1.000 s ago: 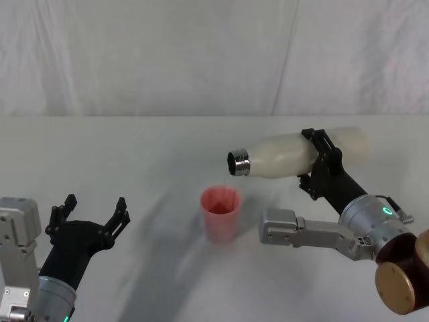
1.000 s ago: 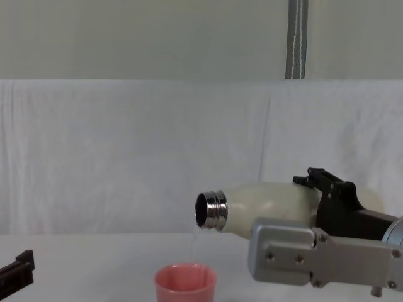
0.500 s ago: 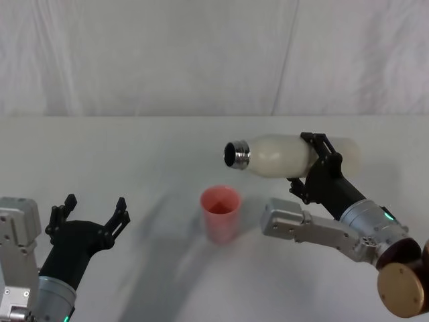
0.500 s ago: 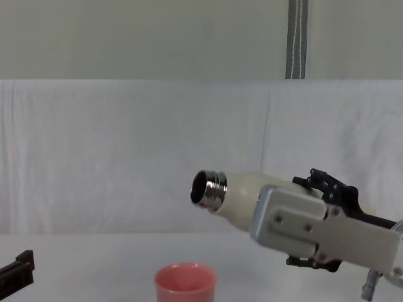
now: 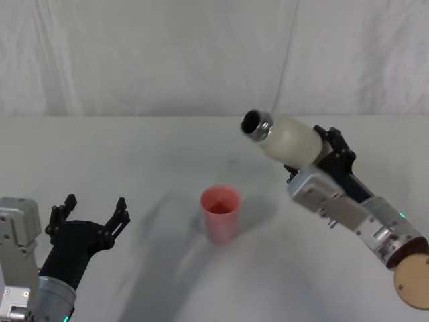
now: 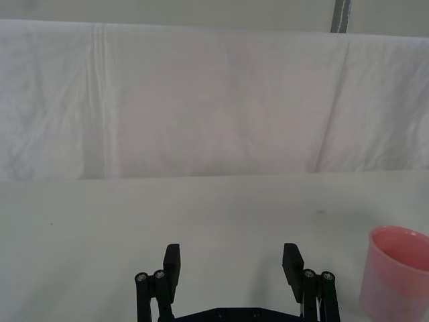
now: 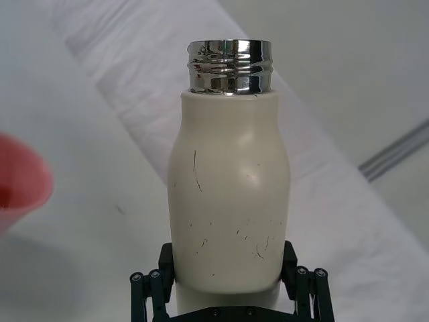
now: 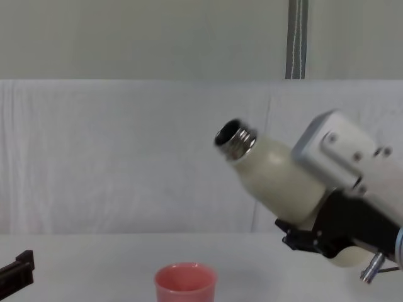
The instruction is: Grasp the thermos with one hand and pour water into the cup lid.
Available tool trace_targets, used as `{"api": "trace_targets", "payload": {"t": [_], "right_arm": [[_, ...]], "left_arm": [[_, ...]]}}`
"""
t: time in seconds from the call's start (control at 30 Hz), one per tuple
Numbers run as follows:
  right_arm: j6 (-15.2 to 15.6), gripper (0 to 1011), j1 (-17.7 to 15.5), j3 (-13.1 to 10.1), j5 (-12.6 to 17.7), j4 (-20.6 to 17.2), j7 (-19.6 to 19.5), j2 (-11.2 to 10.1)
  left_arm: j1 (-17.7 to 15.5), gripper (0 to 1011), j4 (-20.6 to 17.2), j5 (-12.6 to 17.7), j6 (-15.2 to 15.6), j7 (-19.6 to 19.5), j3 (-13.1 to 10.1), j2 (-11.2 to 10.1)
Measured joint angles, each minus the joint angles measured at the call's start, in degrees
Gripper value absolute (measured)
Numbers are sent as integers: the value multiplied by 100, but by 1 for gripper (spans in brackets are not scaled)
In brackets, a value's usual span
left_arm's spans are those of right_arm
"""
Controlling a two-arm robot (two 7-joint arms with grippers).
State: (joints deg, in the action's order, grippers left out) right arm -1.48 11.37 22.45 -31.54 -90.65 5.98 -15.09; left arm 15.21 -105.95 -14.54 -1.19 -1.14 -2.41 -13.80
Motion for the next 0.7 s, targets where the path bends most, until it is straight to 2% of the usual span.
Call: {"api": "trace_targets", "payload": {"t": [0.1, 0.13, 0.17, 0.23, 0.3, 0.4, 0.47, 0.53, 0.57, 0.7], "right_arm": [[-60, 950, -80, -256, 606, -25, 165, 137], [-60, 950, -80, -256, 606, -25, 165, 137], [-73, 950, -110, -357, 856, -37, 236, 195], [-73, 950, -135, -453, 1103, -45, 309, 242], [-64, 950, -177, -623, 1529, -63, 433, 324], [-42, 950, -206, -739, 1833, -79, 506, 377], [13, 950, -249, -906, 2272, -90, 624, 448], [23, 950, -257, -936, 2349, -91, 648, 461], [52, 950, -275, -998, 2564, -91, 703, 487], [117, 950, -311, -1121, 2967, -91, 785, 522]], "left_arm": [[0, 1001, 0, 0, 0, 0, 0, 0], [0, 1001, 0, 0, 0, 0, 0, 0], [0, 1001, 0, 0, 0, 0, 0, 0], [0, 1001, 0, 0, 0, 0, 0, 0], [0, 1001, 0, 0, 0, 0, 0, 0], [0, 1001, 0, 0, 0, 0, 0, 0], [0, 1001, 0, 0, 0, 0, -1, 0], [0, 1001, 0, 0, 0, 0, 0, 0], [0, 1001, 0, 0, 0, 0, 0, 0], [0, 1001, 0, 0, 0, 0, 0, 0]]}}
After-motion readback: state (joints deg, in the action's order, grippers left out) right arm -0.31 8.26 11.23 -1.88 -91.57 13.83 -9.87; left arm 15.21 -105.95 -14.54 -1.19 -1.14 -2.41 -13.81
